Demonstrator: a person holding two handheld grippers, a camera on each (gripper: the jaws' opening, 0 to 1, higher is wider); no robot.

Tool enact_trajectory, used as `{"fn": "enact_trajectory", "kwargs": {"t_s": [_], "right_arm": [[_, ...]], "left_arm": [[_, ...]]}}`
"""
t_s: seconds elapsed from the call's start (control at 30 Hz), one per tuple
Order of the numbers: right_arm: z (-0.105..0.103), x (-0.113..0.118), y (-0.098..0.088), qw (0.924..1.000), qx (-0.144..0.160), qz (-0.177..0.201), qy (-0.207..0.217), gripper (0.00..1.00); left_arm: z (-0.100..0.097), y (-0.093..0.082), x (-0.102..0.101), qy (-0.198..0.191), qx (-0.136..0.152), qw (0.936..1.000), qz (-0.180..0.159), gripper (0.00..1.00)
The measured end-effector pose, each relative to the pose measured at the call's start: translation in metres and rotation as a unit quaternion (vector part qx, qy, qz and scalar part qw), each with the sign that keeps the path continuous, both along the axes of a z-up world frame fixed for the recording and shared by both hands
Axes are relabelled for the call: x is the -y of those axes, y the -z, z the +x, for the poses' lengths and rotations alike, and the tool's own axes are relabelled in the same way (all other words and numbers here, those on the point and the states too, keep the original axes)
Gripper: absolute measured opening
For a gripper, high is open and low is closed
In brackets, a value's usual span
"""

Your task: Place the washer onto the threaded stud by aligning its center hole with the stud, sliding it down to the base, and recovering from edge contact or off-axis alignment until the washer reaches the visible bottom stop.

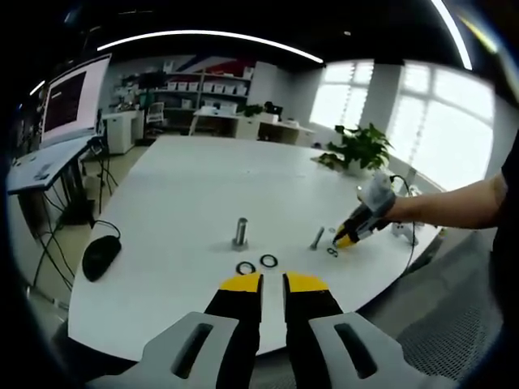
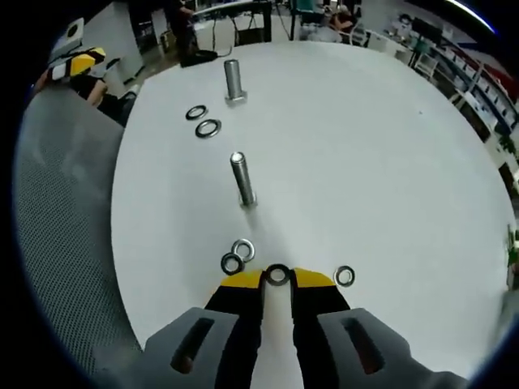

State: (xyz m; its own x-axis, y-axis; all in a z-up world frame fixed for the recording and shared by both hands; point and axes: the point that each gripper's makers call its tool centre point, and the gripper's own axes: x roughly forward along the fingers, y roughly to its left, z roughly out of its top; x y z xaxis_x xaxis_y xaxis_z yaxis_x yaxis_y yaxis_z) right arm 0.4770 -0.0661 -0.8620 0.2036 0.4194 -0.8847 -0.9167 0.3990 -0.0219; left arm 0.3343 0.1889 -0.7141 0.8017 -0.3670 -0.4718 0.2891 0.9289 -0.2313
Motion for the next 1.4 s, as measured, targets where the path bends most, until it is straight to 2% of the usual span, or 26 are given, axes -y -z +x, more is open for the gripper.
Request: {"fn": "enact_trajectory", "kwargs": {"t_s": [0.1, 0.33, 0.57, 0.87, 1.4], "right_arm": [[0.001, -0.001, -0.007, 0.9999, 0.002, 0.010, 0.007, 0.14], [-0.003, -0.008, -0.023, 0.9996, 0.012, 0.024, -0.009, 0.14], [-0.006, -0.024, -0.045, 0.9982, 0.017, 0.055, -0.017, 0.14], [-0.005, -0.050, -0.072, 0.9949, 0.042, 0.086, -0.034, 0.14], [-0.003, -0.069, -0.070, 0.9933, 0.060, 0.073, -0.068, 0.14]], "left_arm": [[0.000, 0.000, 0.000, 0.001, -0.001, 1.0000, 0.001, 0.07], [-0.001, 0.001, 0.001, 0.002, -0.002, 1.0000, 0.001, 0.07], [0.000, 0.001, 0.000, 0.002, -0.003, 1.0000, 0.001, 0.07], [-0.001, 0.000, 0.001, 0.001, -0.002, 1.0000, 0.001, 0.07], [-0.001, -0.002, 0.002, 0.000, -0.001, 1.0000, 0.000, 0.07]]}}
